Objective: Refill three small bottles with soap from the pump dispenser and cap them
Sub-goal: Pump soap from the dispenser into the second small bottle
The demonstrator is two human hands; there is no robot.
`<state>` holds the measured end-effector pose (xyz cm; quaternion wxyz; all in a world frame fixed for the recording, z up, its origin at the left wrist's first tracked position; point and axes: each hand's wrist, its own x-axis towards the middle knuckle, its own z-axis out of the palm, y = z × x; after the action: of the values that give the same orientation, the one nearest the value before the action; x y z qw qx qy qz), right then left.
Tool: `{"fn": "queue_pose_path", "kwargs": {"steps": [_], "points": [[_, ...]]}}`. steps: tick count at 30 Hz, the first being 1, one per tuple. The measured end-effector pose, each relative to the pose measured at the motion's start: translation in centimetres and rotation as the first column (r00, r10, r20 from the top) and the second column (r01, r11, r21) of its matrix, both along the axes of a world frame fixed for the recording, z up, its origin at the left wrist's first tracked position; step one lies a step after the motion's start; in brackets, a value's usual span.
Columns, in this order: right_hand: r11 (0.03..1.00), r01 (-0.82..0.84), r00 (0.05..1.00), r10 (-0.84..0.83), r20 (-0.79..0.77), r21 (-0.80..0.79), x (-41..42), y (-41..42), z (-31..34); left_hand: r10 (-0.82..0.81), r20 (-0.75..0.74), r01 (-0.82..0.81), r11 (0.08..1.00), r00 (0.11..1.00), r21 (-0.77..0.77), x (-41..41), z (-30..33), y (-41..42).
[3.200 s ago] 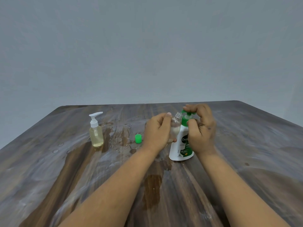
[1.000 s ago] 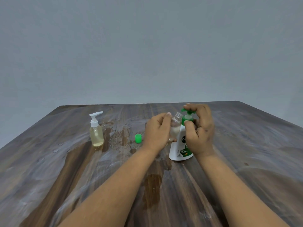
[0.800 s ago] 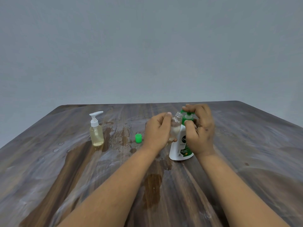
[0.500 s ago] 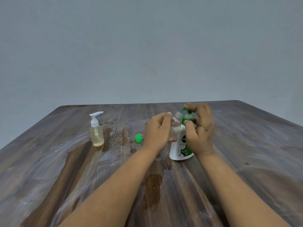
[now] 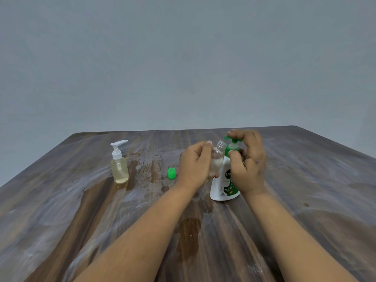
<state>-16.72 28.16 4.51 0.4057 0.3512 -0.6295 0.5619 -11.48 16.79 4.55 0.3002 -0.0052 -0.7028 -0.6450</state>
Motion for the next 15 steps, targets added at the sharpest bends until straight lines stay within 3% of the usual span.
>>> {"fn": "queue_pose_path", "kwargs": {"steps": [15], "points": [[1.0, -0.019, 1.0, 0.019, 0.009, -0.021, 0.22, -0.08, 0.0, 0.01, -0.007, -0.01, 1.0, 1.0, -0.007, 0.05, 0.06, 0.02]]}}
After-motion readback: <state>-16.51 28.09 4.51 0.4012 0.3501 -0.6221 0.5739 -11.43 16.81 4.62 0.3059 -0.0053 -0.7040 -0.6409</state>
